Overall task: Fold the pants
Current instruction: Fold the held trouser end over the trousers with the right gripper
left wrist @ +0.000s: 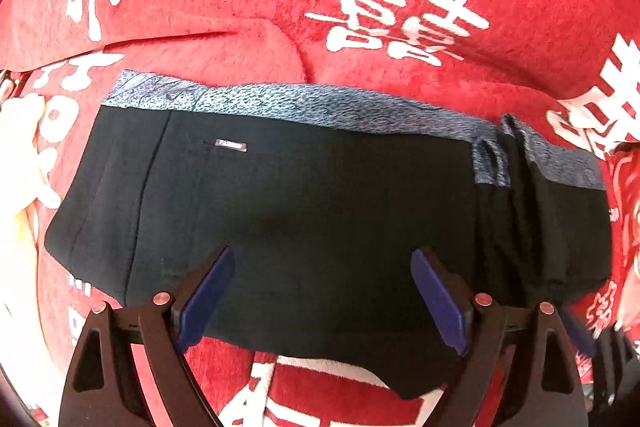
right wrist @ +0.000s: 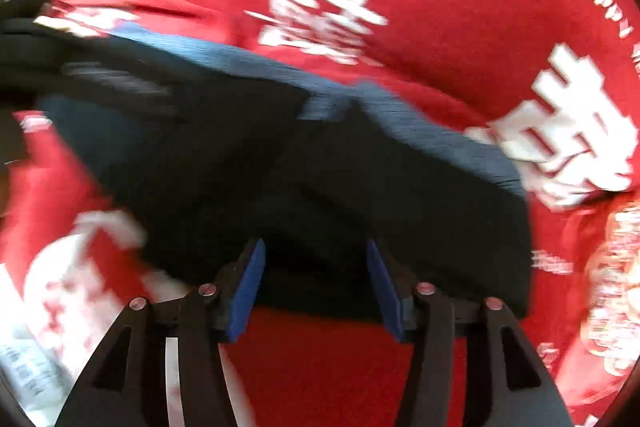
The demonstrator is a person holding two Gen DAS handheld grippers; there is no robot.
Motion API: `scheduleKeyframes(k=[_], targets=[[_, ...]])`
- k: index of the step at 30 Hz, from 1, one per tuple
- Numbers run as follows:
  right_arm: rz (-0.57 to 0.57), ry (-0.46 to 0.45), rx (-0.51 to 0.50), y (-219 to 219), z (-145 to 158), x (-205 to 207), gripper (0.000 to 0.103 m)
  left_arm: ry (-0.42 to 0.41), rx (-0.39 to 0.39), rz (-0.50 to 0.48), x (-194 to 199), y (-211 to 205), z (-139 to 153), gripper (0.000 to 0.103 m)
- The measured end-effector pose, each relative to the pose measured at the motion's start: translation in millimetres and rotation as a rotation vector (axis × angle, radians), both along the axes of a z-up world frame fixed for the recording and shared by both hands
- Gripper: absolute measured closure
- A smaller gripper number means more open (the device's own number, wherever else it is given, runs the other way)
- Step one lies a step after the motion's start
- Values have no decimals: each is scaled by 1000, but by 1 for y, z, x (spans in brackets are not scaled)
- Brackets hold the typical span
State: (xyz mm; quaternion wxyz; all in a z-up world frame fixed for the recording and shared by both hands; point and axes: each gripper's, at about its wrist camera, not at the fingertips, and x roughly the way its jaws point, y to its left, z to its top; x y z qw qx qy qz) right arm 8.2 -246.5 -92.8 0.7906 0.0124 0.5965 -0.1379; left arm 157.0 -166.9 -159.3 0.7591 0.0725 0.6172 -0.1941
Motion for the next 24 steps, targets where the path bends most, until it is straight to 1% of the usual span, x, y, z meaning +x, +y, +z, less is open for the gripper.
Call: scheduleKeyframes(k=[1,3,4,5,6,7,8,9,12,15,17,18,19,21,22,23,24], targets=[[-11,-34,91,-4,9,-8,45,4,-17,-16,-2,-3,4,12],[-70,-97,209,-20,22,-18,45,15,-50,-58,-5,-12,12,12],[-141,-132,298,-39,26,-29,45,27,-72,-83,-8,-20,16,12],[-205,-154,361,-54,27,-36,45,36,-92,-103,-11,-27,21,12],[-291,-182,442,-73,26,-46,45,46,-111,-120,-13,-34,23,12],[-392,-214,547,-97,21,-56,45,59,-133,-137,-15,-43,25,12],[-455,-237,613,-110,16,-63,45,71,-151,-150,-17,-52,27,12],[-554,-269,708,-131,6,-73,45,83,-167,-161,-19,-63,27,12],[-704,-324,865,-161,-15,-86,45,106,-185,-189,-21,-89,27,12],[-803,-336,928,-172,-32,-100,45,126,-170,-224,-23,-110,17,14],[-837,-355,962,-177,-38,-103,45,148,-151,-244,-25,-120,9,35],[-853,-374,975,-179,-40,-105,45,159,-140,-251,-25,-123,4,37],[-862,-387,979,-180,-41,-104,45,164,-134,-255,-25,-125,2,44],[-887,-414,1001,-185,-46,-101,45,160,-117,-263,-27,-129,-4,45],[-913,-425,1032,-188,-53,-100,46,159,-115,-263,-27,-129,-5,46],[-950,-427,1065,-191,-61,-100,61,160,-116,-259,-27,-129,-7,48],[-973,-424,1086,-195,-65,-102,76,162,-120,-253,-27,-128,-7,48]])
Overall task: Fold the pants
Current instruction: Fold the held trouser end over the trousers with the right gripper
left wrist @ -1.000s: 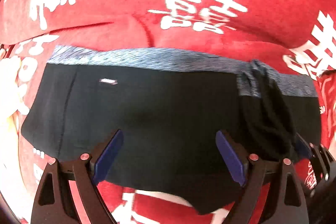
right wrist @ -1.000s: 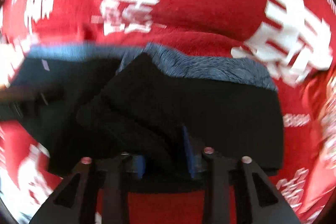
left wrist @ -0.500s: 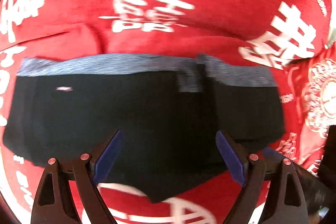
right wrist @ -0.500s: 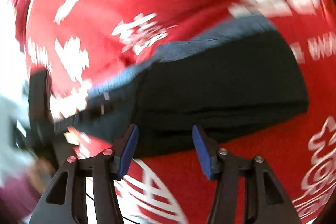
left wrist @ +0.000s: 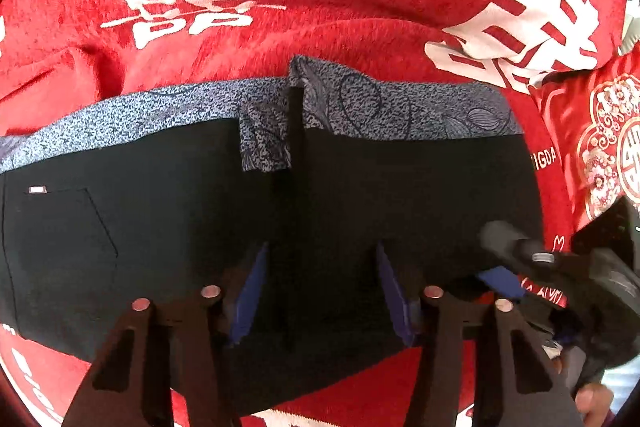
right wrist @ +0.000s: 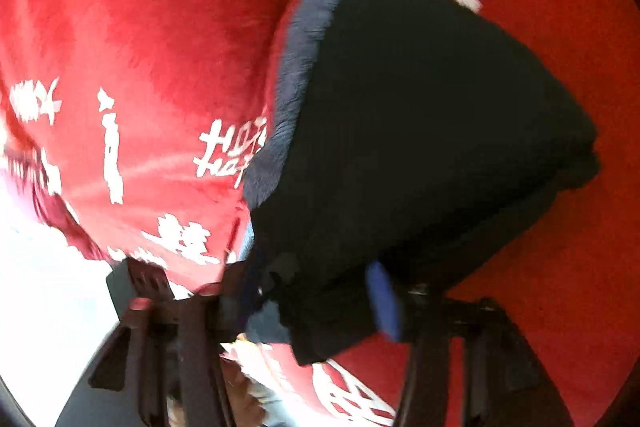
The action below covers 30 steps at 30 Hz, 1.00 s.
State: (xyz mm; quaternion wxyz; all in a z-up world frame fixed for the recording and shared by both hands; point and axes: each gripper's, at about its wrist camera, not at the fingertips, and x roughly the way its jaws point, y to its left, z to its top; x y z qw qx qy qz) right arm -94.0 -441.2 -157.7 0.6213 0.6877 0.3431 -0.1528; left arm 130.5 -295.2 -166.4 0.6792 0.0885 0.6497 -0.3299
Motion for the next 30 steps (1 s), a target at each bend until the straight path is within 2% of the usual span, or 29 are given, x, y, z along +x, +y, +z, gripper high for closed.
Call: scheduleKeyframes(k=[1,3,6,9,11,12,14,16,17,19,21,22,23,26,28,30], targets=[[-16,18,43,-2,-8,0,98,3,-6,8,1,1,1,50],[-24,15,64,-3,-10,0,98,1,-18,19,2,5,9,51],[60,-20,5,1,15,6,98,-47,-45,3,-3,10,31,51],[120,-28,-1,9,28,6,98,-66,-54,-22,-12,20,43,51],[152,12,1,16,23,4,98,-100,-13,-35,-18,22,38,51],[153,32,0,18,18,3,98,-120,32,-37,-19,22,30,51],[143,67,6,19,0,4,98,-89,60,0,-15,27,10,50],[151,68,11,18,-14,7,99,-52,42,61,-8,33,1,47],[154,67,10,17,-13,7,98,-50,35,71,-7,34,2,47],[233,82,-17,16,-4,16,95,-59,44,58,-8,33,3,46],[356,89,-46,17,13,26,83,-88,72,37,-10,32,9,39],[401,75,-52,17,21,28,69,-98,77,31,-10,31,13,39],[441,52,-59,15,29,27,60,-112,83,25,-8,31,19,39],[535,-35,-162,1,68,25,59,-134,85,17,-2,31,31,39],[536,-23,-275,-25,86,21,58,-155,99,-5,2,25,38,39],[465,30,-321,-56,84,18,58,-172,87,-18,4,17,44,39]])
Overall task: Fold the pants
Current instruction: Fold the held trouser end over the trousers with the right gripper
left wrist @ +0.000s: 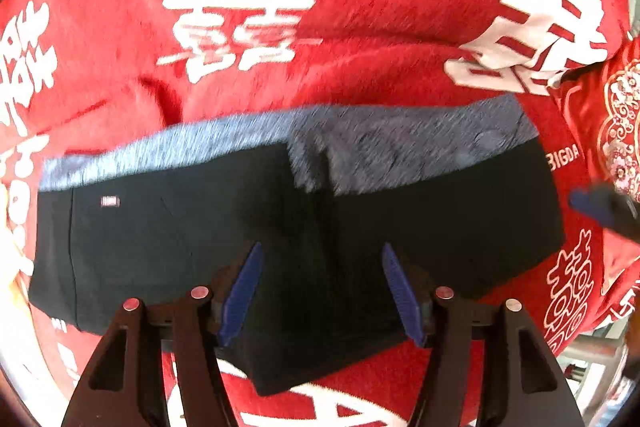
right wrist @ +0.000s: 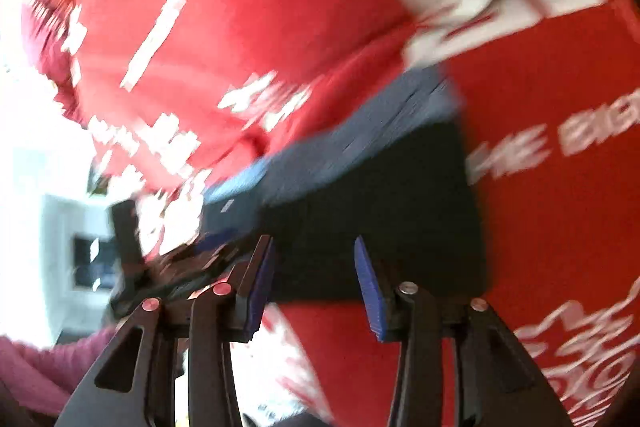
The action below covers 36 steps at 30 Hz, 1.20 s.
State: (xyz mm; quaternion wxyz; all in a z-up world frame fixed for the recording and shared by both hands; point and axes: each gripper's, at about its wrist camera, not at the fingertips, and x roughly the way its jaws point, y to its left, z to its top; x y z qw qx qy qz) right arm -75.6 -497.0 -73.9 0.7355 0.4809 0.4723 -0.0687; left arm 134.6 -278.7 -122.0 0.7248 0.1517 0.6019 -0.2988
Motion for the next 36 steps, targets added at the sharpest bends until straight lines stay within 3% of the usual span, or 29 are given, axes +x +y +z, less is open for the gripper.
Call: scheduleKeyframes(k=[4,10,14,18,20,22,24,27,29,36], targets=[[-182,60,28,-56,-33,-13,58,-8,-29,-22,0,-25,4,39],[-124,91,168,-63,-77,7,58,28,-5,-7,-3,-55,-29,39],[-146,57,237,-64,-73,0,69,16,6,-15,-11,-51,-39,39],[-106,39,217,-59,-60,-6,70,2,23,-39,-15,-48,-40,39],[-113,91,176,-59,-63,-5,70,13,71,9,-11,-45,-46,15],[-123,184,120,-58,-73,-3,70,97,46,103,-2,-32,-55,14],[-157,208,125,-56,-78,-6,66,121,18,159,1,-21,-53,14],[-159,215,106,-47,-70,-14,59,42,74,98,-10,-23,-45,14],[-128,254,66,-36,-64,-16,48,19,91,82,-15,-23,-41,14],[-77,313,-34,-2,-32,-38,29,73,94,134,-24,-13,-40,14]])
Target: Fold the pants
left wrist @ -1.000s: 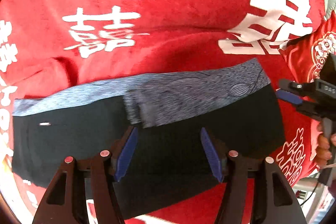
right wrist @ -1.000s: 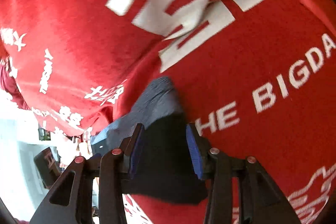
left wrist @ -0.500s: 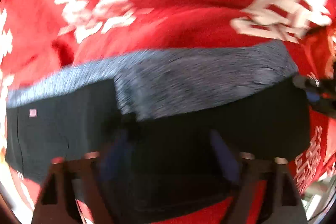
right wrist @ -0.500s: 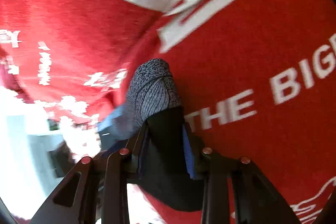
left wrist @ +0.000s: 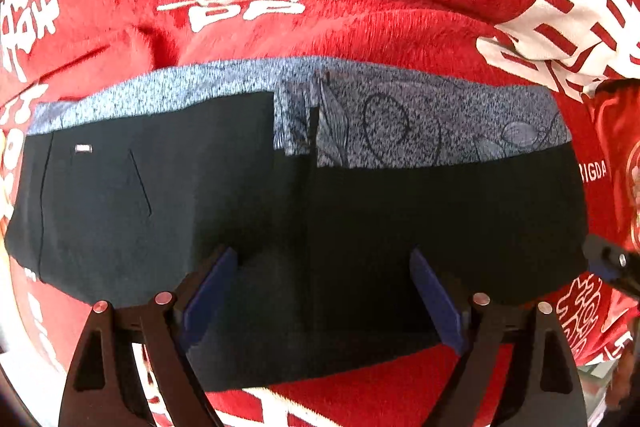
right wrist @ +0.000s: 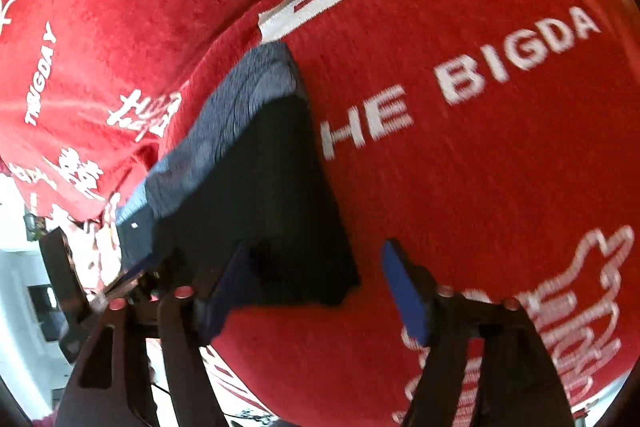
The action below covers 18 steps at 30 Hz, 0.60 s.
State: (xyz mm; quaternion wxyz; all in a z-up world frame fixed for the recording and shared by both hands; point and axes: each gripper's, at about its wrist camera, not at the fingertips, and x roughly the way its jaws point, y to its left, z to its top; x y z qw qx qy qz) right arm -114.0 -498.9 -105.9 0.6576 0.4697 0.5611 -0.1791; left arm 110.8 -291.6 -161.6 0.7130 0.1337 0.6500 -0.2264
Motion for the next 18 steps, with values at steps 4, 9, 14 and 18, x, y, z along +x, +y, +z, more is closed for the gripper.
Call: scheduleKeyframes(k=[4,9,14,18], targets=[[42,17,-57,12,18,-8,28,-5,42,-9,-5,3,-4,0],[74,16,-72,18,24,-14,27,6,59,25,-8,11,-2,0],[108,14,-38,24,20,-6,24,10,94,52,-12,11,-3,0],[163,17,-14,30,19,-2,24,18,116,80,-14,9,-7,0]])
